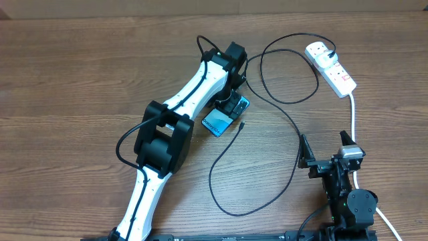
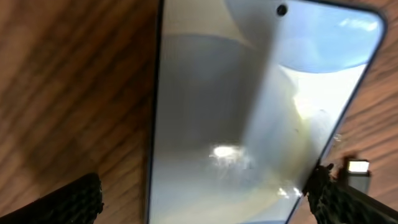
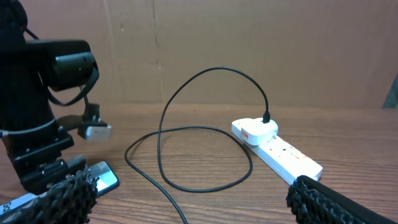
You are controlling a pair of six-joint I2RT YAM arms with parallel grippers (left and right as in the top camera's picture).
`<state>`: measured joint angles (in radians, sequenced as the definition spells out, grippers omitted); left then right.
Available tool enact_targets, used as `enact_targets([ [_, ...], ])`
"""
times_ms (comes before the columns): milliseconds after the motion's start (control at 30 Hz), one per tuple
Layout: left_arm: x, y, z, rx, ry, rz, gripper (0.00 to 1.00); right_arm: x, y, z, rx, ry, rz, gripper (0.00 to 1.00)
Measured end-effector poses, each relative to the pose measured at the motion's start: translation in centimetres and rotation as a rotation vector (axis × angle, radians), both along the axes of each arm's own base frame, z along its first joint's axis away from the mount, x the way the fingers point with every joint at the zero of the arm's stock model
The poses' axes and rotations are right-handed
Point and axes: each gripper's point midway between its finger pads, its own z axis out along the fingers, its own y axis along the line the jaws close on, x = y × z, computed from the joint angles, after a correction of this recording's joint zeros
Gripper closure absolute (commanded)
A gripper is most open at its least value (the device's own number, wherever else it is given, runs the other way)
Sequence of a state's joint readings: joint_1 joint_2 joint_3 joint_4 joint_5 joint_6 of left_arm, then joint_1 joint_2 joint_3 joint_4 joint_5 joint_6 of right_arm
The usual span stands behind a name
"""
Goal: Plug charger to phone and switch on socket
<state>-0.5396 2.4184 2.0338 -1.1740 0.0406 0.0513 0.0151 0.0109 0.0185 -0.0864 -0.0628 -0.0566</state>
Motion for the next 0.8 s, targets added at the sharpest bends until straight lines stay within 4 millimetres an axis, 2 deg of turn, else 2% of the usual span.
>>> enact_targets([
  [333,-0.38,-0.31,-0.45,0.036,-0.029,-0.026,0.00,0.00,0.00,-0.01,0.000,0.000,0.000,0.00],
  [533,-0.20,-0.31,-0.21,0.075,-0.065,0.030,0.12,0.00,-0.01,0.00,0.000,0.000,0.000,0.00],
  [800,-0.41,-0.12,-0.26,0.080,-0.065,0.073,0.05,0.00,-0.02,-0.01,0.000,0.000,-0.001,0.00],
])
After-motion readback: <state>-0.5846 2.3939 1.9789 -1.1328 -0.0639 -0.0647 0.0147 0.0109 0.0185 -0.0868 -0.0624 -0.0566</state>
